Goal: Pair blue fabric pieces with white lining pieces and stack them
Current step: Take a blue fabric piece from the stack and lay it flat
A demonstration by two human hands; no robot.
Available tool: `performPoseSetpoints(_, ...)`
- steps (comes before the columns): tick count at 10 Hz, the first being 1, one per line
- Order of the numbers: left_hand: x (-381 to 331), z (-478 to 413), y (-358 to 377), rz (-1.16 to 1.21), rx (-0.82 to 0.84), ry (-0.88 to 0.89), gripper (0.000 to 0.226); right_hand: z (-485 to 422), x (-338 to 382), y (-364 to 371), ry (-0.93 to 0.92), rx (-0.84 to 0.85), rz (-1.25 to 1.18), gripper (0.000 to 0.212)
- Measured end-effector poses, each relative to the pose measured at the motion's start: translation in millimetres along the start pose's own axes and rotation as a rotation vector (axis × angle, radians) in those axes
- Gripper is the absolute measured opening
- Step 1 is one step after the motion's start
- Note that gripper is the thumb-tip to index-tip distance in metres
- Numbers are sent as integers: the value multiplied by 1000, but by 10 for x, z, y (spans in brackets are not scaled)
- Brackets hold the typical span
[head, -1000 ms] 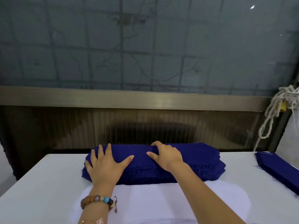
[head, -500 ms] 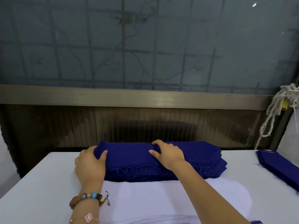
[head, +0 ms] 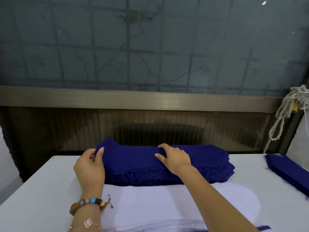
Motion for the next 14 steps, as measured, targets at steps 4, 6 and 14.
performPoseSetpoints(4, -92, 25, -99, 8, -71, 93, 25, 9, -4, 23, -3, -28, 5, 50)
performPoseSetpoints(6, -32, 17, -156, 2, -106, 60, 7, -11, -1, 33, 5, -30, 14, 49)
performPoseSetpoints(14, 198, 2, 192, 282, 254, -151, 22, 14, -4, 48, -6, -49, 30, 50)
Point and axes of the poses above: each hand's wrist, its own z-axis away from the middle knuckle, its own y-axis out of the palm, x = y × z, the point moved 6 cm from there along -z, towards the middle knuckle, and after that the axes turned 7 degrees about y, right-handed, at the moved point
